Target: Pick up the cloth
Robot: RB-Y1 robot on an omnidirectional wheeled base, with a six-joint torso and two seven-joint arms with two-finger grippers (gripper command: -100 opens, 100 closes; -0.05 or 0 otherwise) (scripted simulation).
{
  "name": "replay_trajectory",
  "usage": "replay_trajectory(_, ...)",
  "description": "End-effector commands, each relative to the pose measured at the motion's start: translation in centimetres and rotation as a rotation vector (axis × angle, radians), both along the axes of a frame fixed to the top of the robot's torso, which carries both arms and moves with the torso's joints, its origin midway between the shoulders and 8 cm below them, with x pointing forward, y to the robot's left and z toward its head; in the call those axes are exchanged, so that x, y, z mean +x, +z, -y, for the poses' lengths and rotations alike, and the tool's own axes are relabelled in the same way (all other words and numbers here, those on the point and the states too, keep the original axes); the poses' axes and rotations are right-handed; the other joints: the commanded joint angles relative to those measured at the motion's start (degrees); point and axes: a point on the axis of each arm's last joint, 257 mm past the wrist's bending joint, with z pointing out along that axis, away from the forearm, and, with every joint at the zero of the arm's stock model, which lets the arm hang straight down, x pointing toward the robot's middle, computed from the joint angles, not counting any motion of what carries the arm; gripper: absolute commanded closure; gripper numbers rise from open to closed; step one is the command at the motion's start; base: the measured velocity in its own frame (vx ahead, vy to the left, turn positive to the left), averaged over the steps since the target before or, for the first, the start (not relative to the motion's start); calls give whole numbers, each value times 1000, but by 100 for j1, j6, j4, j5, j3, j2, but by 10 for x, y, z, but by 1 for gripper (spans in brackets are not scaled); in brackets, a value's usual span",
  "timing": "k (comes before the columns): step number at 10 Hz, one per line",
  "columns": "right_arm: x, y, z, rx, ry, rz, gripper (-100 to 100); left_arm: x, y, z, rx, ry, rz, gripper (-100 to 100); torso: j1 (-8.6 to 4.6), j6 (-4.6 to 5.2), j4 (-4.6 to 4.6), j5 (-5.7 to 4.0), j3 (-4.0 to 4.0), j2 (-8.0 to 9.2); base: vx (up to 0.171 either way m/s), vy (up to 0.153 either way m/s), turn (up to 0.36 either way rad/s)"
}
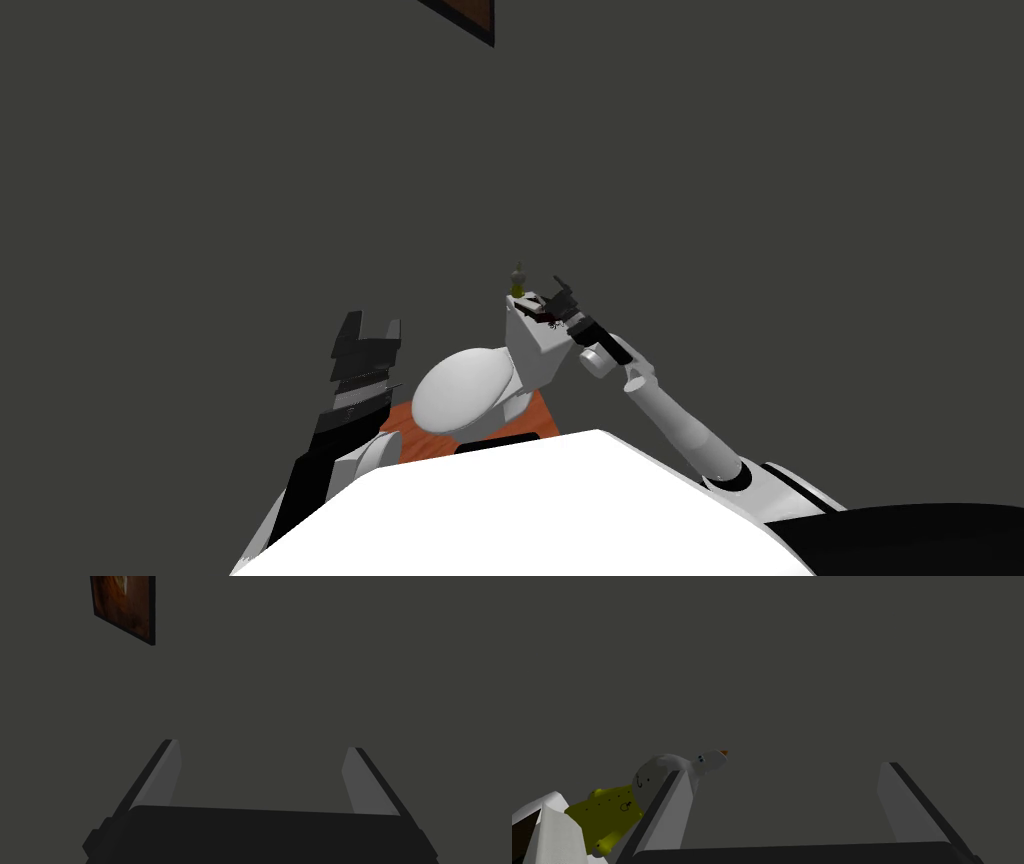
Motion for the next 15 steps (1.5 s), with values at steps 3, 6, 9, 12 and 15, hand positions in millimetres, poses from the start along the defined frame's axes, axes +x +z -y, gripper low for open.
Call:
replay_trajectory(3, 15, -15, 4, 118, 56, -141, -100, 0, 0, 0, 0, 0, 0, 0, 0, 0, 0, 0, 0, 1, -7, -7, 37)
replay_trajectory(6, 24, -26, 9, 185, 82, -230, -100, 0, 0, 0, 0, 0, 0, 0, 0, 1, 0, 0, 1, 1, -5, -5, 30)
replay_trajectory(9, 43, -48, 19, 258, 97, -375, -100, 0, 0, 0, 0, 0, 0, 0, 1, 2, 0, 0, 1, 1, -8, -5, 51)
replay_trajectory(12, 51, -58, 26, 345, 114, -470, -100, 0, 0, 0, 0, 0, 0, 0, 1, 2, 1, 0, 1, 2, -8, -4, 31)
replay_trajectory(15, 59, -68, 34, 452, 132, -571, -100, 0, 0, 0, 0, 0, 0, 0, 1, 1, 1, 0, 2, 3, -13, -6, 44)
